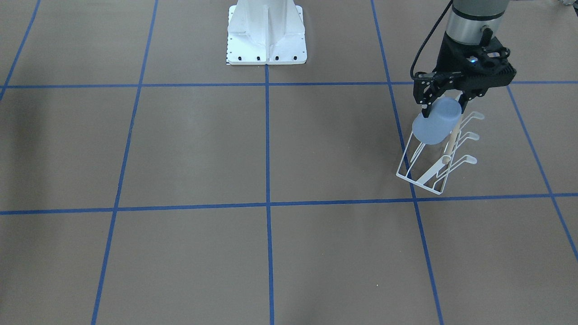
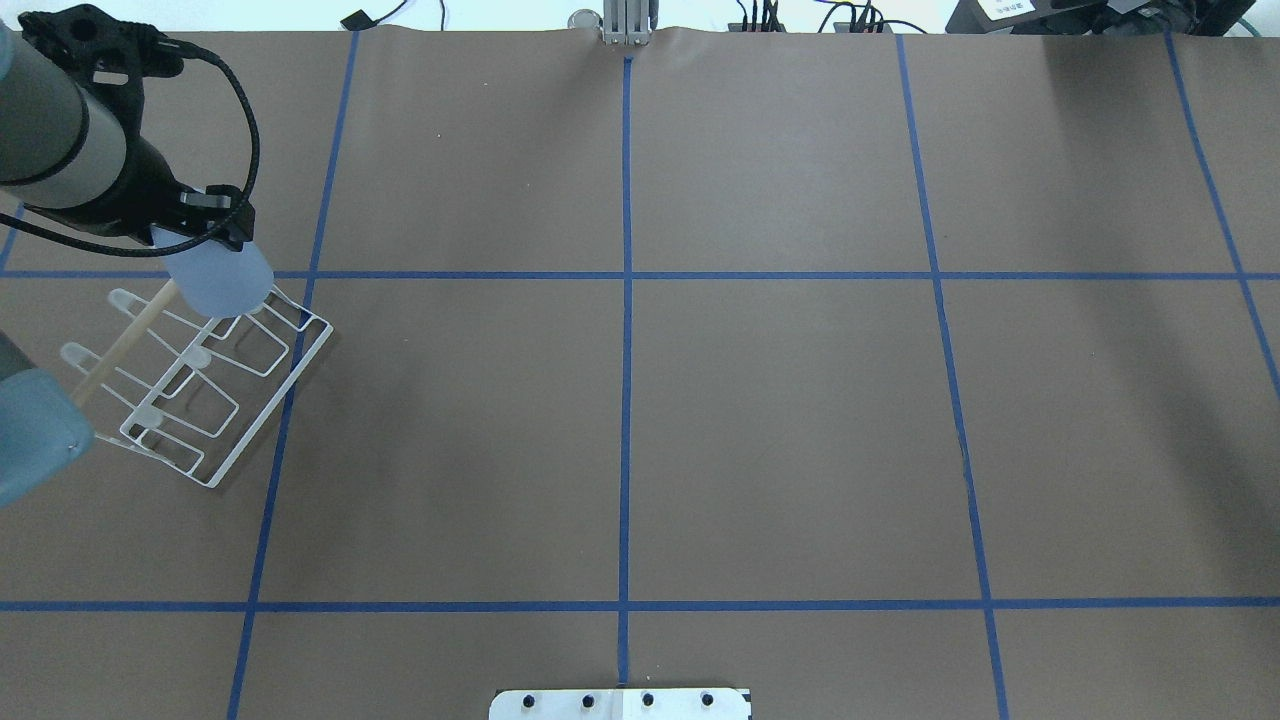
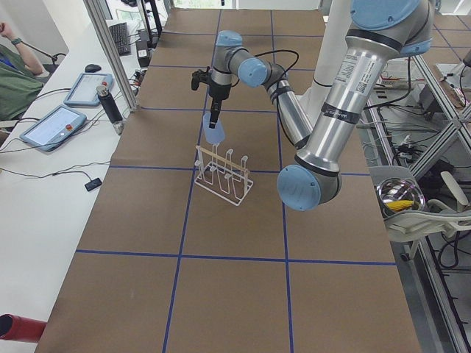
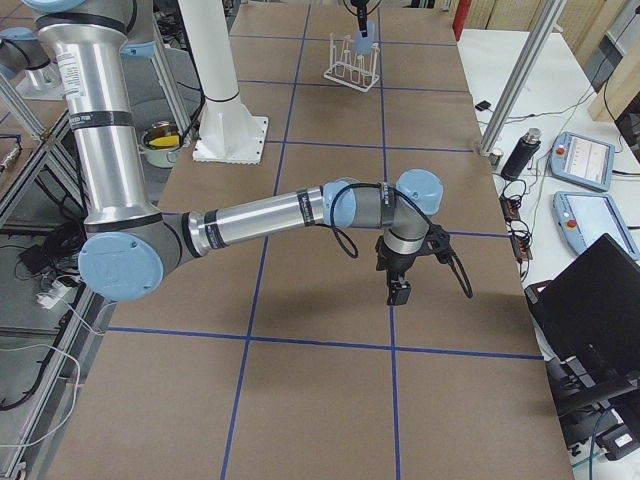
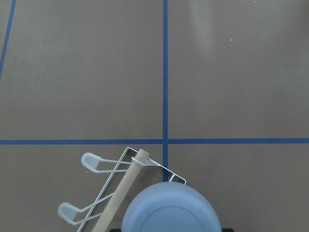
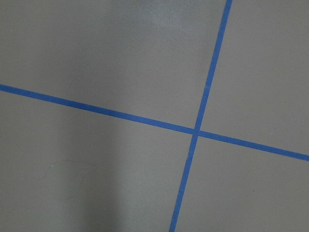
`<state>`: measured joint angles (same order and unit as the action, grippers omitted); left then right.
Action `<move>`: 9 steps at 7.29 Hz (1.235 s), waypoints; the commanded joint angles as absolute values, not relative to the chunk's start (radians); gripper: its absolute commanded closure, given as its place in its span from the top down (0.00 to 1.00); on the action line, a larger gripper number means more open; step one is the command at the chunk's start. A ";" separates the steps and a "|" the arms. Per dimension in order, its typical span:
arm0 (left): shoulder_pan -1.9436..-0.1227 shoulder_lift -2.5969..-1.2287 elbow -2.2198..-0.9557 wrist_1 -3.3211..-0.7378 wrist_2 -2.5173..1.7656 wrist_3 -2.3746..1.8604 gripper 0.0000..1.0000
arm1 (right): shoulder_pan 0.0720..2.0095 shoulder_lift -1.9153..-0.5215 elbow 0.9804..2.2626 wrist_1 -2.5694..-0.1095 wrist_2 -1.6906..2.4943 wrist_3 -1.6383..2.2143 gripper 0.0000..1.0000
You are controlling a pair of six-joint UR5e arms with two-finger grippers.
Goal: Hang cup on cup holder
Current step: 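Lower the cup with the left gripper onto a rack hook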
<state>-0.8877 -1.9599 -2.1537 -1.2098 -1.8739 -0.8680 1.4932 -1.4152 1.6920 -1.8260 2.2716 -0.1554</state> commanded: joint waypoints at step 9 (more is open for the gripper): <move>-0.825 -1.957 -2.010 -1.256 -1.875 -0.861 0.71 | 1.493 -1.416 1.695 -1.819 2.276 -0.155 1.00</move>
<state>-0.8274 -1.9584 -2.0265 -1.2553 -1.8758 -0.8648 1.4926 -1.4146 1.6964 -1.8205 2.2752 -0.1549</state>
